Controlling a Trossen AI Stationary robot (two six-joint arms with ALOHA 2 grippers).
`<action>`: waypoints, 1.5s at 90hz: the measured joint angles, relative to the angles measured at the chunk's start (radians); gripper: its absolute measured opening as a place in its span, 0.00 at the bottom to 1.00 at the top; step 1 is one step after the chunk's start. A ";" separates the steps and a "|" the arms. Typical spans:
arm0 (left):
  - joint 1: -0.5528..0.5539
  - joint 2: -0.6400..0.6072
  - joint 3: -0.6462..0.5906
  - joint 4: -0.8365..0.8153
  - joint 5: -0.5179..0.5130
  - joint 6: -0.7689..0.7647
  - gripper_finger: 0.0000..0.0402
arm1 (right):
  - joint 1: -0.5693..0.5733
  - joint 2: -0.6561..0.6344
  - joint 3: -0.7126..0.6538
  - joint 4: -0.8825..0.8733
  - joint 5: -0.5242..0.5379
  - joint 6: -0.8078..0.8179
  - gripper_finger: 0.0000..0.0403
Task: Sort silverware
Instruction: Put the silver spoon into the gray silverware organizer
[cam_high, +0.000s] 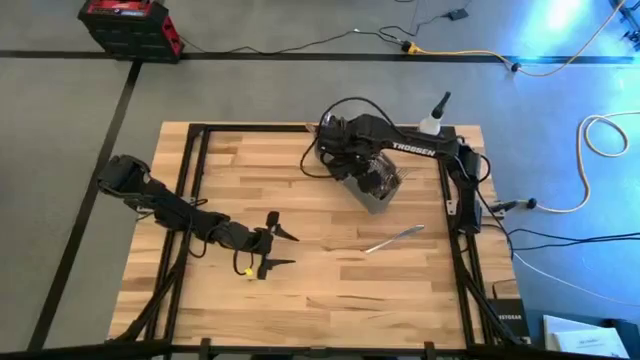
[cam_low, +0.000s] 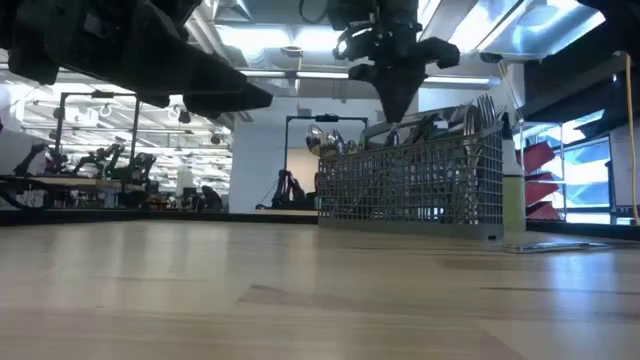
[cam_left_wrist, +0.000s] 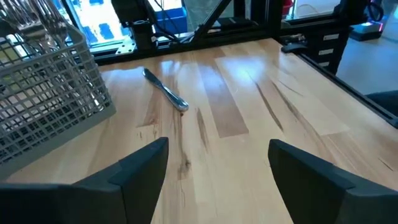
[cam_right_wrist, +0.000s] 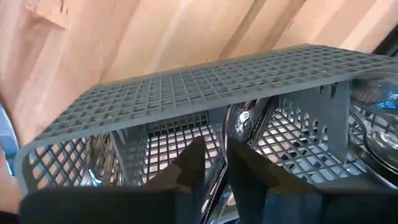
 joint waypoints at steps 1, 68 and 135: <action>0.000 0.000 0.000 0.000 0.000 0.000 0.65 | 0.000 0.000 0.000 0.000 0.000 0.000 0.15; -0.003 0.000 0.000 -0.021 0.000 -0.010 0.65 | -0.036 0.033 -0.004 0.014 -0.022 -0.055 0.04; -0.003 0.000 0.000 -0.022 0.000 -0.001 0.65 | -0.036 0.008 0.377 -0.090 -0.058 0.031 0.00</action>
